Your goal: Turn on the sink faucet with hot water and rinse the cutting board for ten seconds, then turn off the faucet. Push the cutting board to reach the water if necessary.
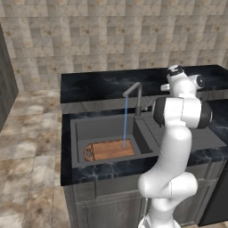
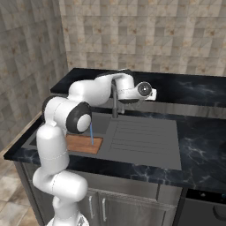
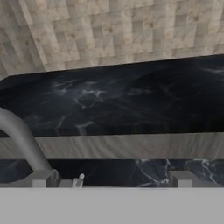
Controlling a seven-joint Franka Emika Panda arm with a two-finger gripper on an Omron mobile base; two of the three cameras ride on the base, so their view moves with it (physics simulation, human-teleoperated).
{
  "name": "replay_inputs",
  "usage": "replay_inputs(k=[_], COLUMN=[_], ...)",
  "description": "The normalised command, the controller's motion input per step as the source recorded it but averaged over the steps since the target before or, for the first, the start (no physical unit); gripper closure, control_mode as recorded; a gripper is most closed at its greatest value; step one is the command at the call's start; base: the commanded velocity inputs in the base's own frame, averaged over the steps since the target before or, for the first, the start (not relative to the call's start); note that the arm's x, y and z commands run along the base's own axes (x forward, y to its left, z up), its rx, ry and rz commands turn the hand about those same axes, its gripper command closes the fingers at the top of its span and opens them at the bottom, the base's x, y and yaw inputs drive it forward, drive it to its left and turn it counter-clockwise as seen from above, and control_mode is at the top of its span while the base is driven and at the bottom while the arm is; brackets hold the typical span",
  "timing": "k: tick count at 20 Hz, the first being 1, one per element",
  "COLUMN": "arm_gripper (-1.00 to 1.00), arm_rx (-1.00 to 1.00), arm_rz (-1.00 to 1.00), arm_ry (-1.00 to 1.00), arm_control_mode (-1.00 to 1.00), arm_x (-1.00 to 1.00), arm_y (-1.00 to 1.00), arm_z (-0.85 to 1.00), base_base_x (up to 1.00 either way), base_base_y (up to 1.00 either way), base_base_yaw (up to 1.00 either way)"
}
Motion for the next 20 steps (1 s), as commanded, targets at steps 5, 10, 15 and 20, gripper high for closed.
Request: replay_inputs(k=[5, 10, 15, 20], arm_gripper=[-1.0, -1.0, -1.0, -1.0], arm_rx=[0.0, 0.0, 0.0, 0.0], arm_rz=[0.0, 0.0, 0.0, 0.01], arm_ry=[0.09, 0.11, 0.13, 0.15], arm_control_mode=[-1.0, -1.0, -1.0, -1.0], arm_x=[-0.06, -0.02, -0.03, -0.03], arm_y=[0.0, 0.0, 0.0, 0.0], arm_z=[0.0, 0.0, -0.16, -0.21], base_base_x=[0.0, 0.0, 0.0, 0.0], base_base_y=[0.0, 0.0, 0.0, 0.0], base_base_yaw=[0.0, 0.0, 0.0, 0.0])
